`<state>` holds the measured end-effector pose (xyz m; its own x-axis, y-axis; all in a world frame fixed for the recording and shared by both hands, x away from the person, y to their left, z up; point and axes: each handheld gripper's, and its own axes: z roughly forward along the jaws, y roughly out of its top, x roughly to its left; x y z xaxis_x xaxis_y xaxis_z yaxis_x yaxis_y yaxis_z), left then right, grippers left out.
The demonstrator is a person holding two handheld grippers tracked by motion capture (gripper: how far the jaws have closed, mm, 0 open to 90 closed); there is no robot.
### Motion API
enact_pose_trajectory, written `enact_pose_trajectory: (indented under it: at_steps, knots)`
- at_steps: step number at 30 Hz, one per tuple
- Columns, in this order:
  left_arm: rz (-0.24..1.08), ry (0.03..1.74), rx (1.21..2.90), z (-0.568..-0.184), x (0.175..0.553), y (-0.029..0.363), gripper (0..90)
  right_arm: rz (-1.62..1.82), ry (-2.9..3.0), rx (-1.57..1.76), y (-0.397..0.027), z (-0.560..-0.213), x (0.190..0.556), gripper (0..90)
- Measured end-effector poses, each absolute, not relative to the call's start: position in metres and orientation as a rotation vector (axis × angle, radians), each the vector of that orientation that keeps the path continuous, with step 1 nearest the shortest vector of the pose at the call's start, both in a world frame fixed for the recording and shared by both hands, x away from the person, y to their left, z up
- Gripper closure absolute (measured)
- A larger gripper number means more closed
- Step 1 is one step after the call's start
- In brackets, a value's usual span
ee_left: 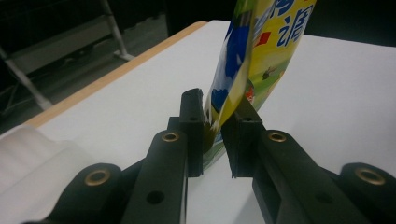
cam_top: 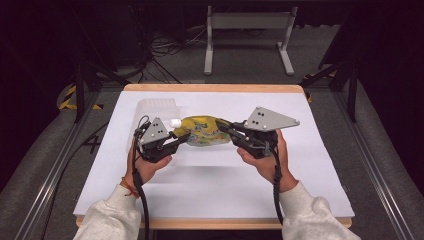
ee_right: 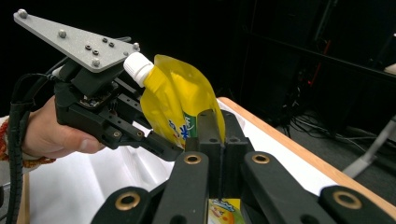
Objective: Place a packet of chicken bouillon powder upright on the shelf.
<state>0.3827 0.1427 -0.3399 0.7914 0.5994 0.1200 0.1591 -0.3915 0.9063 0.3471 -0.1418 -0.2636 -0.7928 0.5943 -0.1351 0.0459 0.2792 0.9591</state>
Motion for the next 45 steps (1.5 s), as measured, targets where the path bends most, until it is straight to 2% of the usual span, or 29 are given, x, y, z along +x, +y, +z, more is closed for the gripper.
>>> enact_pose_trajectory:
  at_steps: [11,20,45]
  knots:
    - [0.570,0.653,1.876,-0.334,0.390,0.170,80.8,1.559,2.102,0.534,-0.113,-0.260,0.364,90.0]
    - [0.625,0.669,1.863,-0.331,0.386,0.182,87.2,1.587,2.099,0.514,-0.095,-0.257,0.372,90.0]
    - [0.725,0.788,1.818,-0.339,0.409,0.218,88.4,1.644,2.113,0.504,-0.052,-0.270,0.411,90.0]
